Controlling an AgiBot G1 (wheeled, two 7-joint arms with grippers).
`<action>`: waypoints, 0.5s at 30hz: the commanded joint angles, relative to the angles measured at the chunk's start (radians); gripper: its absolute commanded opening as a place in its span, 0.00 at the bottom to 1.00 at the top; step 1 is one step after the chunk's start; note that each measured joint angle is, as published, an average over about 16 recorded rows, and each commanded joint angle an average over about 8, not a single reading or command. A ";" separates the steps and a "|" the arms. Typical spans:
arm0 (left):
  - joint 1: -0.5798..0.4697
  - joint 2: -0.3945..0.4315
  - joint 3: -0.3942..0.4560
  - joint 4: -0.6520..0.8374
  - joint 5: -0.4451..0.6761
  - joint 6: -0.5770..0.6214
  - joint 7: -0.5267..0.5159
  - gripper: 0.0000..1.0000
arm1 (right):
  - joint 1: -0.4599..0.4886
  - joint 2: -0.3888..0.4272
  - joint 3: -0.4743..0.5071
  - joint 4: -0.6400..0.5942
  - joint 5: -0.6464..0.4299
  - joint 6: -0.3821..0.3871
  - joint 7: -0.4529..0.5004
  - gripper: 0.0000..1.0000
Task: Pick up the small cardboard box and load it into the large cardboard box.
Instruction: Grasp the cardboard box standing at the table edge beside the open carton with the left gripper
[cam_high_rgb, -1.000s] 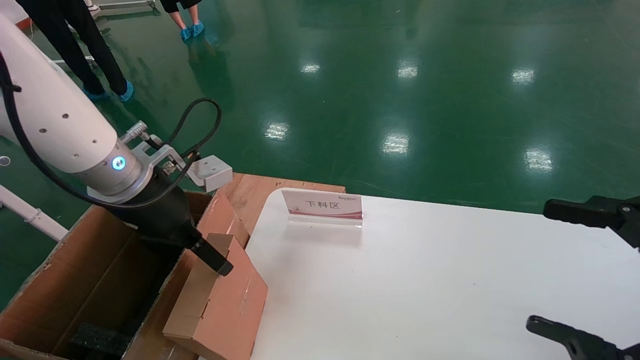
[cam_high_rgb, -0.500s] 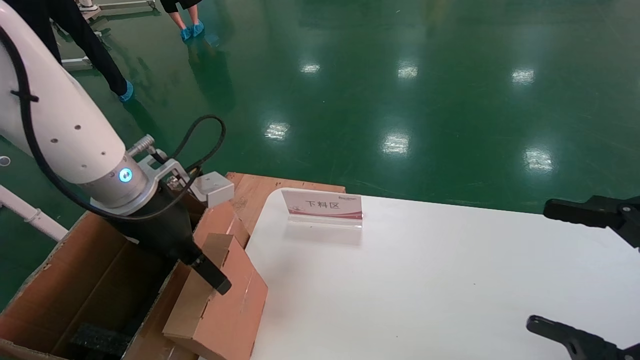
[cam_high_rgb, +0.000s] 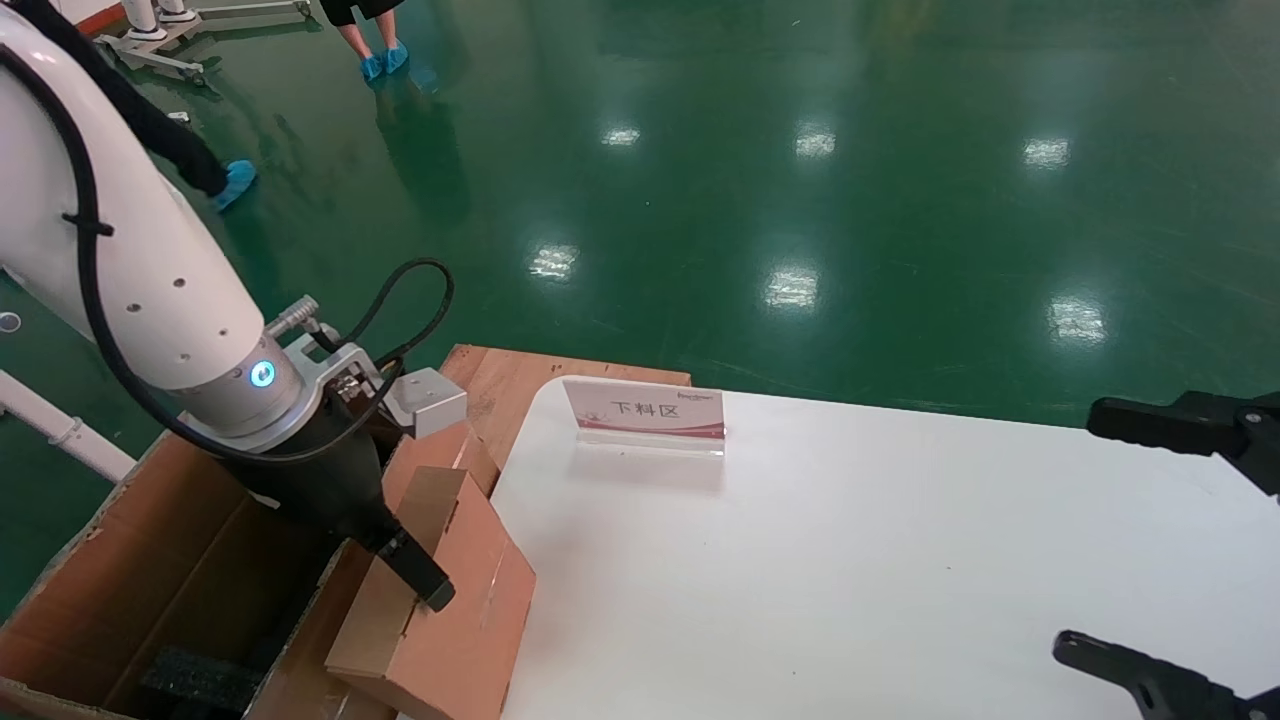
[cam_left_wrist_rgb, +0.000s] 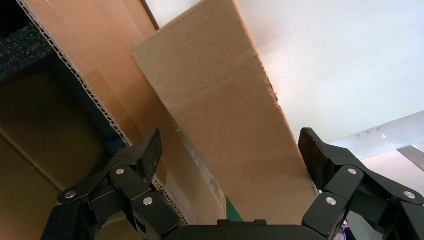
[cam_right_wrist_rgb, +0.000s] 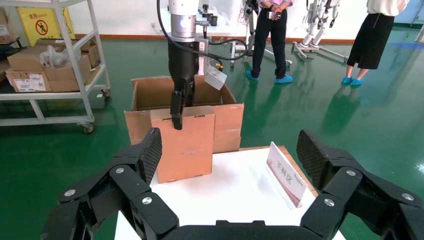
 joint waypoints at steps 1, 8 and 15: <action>0.000 0.001 0.007 0.000 -0.001 -0.003 -0.001 1.00 | 0.000 0.000 0.000 0.000 0.000 0.000 0.000 1.00; 0.000 0.001 0.009 0.000 -0.002 -0.005 -0.002 0.32 | 0.000 0.000 0.000 0.000 0.000 0.000 0.000 0.30; 0.001 0.001 0.005 0.000 -0.001 -0.004 -0.001 0.00 | 0.000 0.000 0.000 0.000 0.000 0.000 0.000 0.00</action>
